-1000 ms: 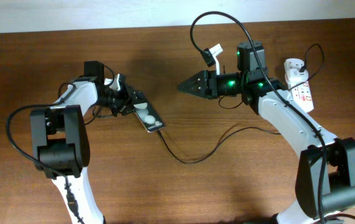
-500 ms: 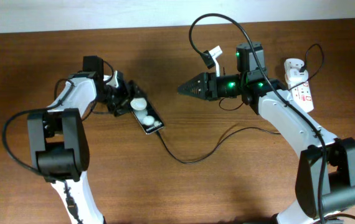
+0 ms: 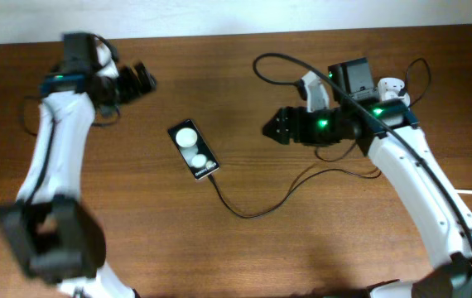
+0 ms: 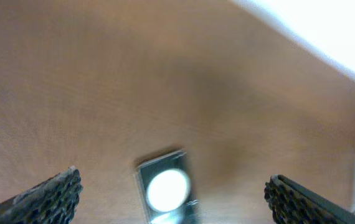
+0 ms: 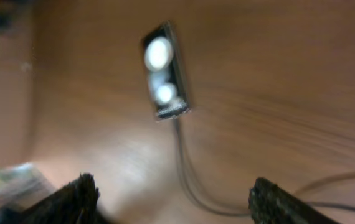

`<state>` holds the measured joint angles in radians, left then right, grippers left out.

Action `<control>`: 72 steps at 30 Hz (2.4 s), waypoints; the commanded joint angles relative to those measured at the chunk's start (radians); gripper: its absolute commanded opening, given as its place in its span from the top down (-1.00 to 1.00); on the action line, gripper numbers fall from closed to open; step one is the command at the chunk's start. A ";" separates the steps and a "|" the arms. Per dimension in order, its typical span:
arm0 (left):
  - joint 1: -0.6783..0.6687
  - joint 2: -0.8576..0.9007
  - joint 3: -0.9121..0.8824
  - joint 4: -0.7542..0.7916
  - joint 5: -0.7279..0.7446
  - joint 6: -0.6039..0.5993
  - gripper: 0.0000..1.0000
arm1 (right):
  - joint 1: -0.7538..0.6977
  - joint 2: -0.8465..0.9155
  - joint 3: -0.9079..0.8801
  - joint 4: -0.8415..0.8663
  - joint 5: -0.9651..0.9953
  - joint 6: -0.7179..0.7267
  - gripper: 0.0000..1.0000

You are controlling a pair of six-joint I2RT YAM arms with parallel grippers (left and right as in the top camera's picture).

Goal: Plug charger to phone and switch on socket

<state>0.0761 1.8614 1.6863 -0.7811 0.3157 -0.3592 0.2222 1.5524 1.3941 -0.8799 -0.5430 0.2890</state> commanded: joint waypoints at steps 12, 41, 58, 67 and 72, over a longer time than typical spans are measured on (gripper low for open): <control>0.003 -0.245 0.035 -0.018 -0.010 0.016 -0.98 | -0.581 0.032 0.274 -0.245 0.282 -0.140 0.92; 0.003 -0.245 0.036 -0.018 -0.010 0.016 -0.99 | -0.777 0.679 0.273 0.320 0.057 -0.105 0.92; 0.003 -0.245 0.036 -0.018 -0.010 0.016 -0.98 | -0.713 0.733 0.266 0.311 0.053 -0.143 0.92; 0.003 -0.245 0.036 -0.018 -0.010 0.016 -0.98 | -0.666 0.734 0.265 0.212 0.064 -0.115 0.92; 0.003 -0.245 0.035 -0.018 -0.010 0.016 -0.98 | -0.658 0.774 0.265 0.179 0.063 -0.078 0.92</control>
<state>0.0761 1.6131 1.7298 -0.8009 0.3130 -0.3588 -0.5037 2.2490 1.6928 -0.6456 -0.4316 0.1947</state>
